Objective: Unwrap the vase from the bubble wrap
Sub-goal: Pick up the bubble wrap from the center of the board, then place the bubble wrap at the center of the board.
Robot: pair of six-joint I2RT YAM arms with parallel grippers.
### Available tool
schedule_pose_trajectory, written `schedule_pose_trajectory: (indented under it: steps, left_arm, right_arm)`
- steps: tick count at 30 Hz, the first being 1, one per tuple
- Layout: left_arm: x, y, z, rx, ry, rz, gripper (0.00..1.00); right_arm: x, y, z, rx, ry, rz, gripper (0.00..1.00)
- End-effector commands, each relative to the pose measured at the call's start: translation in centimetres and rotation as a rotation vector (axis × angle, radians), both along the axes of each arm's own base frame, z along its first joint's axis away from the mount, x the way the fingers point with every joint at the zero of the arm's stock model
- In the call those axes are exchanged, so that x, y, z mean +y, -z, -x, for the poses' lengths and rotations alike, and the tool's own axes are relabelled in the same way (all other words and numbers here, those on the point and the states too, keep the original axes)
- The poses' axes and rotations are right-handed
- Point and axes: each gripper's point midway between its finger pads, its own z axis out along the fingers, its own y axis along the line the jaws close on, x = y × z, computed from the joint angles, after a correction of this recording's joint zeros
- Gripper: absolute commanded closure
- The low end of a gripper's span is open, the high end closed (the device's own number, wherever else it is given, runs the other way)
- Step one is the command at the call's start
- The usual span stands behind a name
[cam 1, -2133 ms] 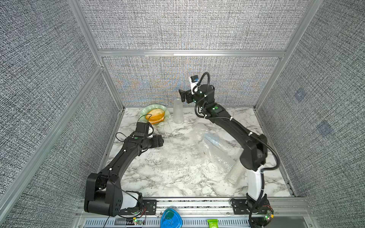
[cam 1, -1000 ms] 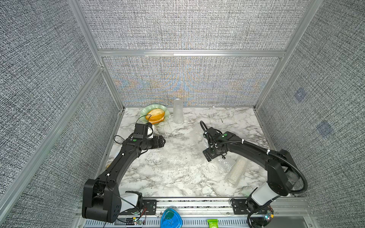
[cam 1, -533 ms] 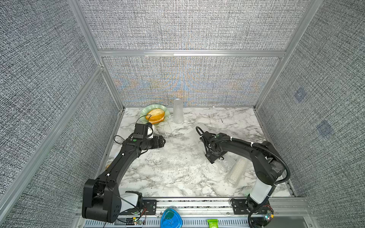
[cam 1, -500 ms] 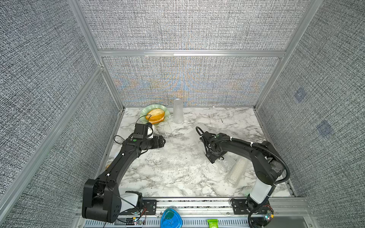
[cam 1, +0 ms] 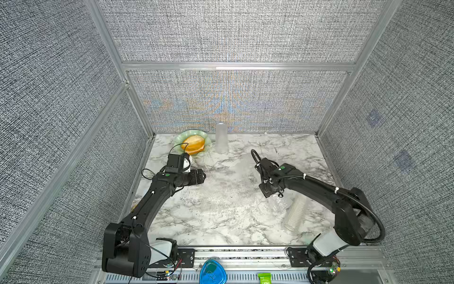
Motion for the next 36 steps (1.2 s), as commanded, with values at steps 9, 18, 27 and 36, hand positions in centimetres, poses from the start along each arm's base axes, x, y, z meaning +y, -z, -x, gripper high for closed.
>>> schedule_pose_trajectory:
  steps: [9, 18, 27, 36]
  left_arm:
    - [-0.3, -0.3, -0.3, -0.017, 0.011, 0.014, 0.1]
    - [-0.1, -0.4, -0.3, -0.021, 0.005, 0.01, 0.1]
    - [0.4, -0.9, -0.3, -0.035, -0.022, -0.006, 0.11]
    - [0.3, -0.9, -0.2, -0.037, -0.019, 0.001, 0.12]
  right_arm:
    - [1.0, -8.2, -1.2, -0.172, 0.097, -0.217, 0.49]
    - [6.7, -13.2, -0.5, -0.194, 0.096, -0.409, 0.48]
    - [16.1, -8.7, 0.4, -0.012, 0.078, -0.498, 0.48]
    - [18.8, -1.1, -1.1, 0.124, 0.087, -0.36, 0.48]
